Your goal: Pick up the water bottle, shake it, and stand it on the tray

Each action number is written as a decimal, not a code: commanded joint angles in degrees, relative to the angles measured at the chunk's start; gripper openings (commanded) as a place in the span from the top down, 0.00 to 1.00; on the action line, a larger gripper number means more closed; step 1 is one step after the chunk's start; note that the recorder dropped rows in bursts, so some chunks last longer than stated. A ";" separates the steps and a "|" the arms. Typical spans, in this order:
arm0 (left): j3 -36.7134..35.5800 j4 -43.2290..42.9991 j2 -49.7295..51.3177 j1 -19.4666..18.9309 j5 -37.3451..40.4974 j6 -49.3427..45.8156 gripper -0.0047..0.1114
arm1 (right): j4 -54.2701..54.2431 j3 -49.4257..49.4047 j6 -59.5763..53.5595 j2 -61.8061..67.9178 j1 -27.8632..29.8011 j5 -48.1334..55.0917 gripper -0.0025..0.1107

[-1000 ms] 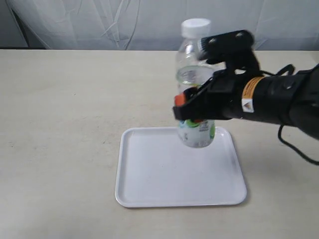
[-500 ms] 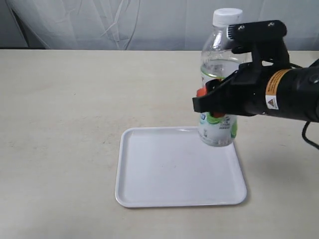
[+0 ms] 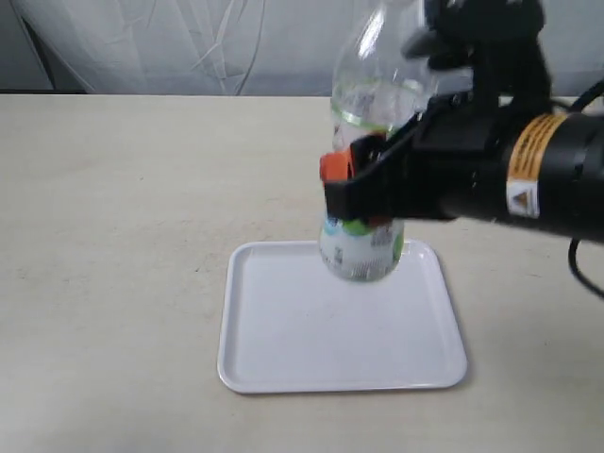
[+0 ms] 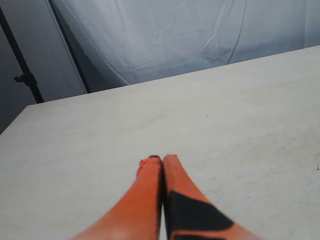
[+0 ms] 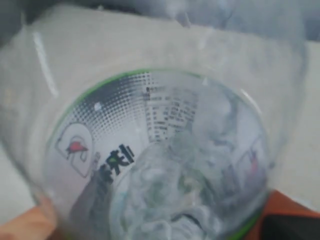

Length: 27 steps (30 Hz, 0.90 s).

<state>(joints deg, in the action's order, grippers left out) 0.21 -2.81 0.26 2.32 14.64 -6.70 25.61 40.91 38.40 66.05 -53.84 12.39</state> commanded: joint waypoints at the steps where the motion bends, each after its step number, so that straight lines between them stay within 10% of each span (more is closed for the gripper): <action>1: -0.21 0.14 -0.26 0.02 -0.48 0.16 0.96 | -0.74 -7.08 0.21 5.40 -1.71 -2.25 0.99; 27: -0.21 0.14 -0.26 0.02 -0.48 0.16 0.96 | 8.50 -5.38 -1.66 -9.02 -0.29 -1.07 0.99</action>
<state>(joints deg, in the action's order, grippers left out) 0.21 -2.81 0.26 2.32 14.64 -6.70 27.75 34.97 38.54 58.56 -55.54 8.53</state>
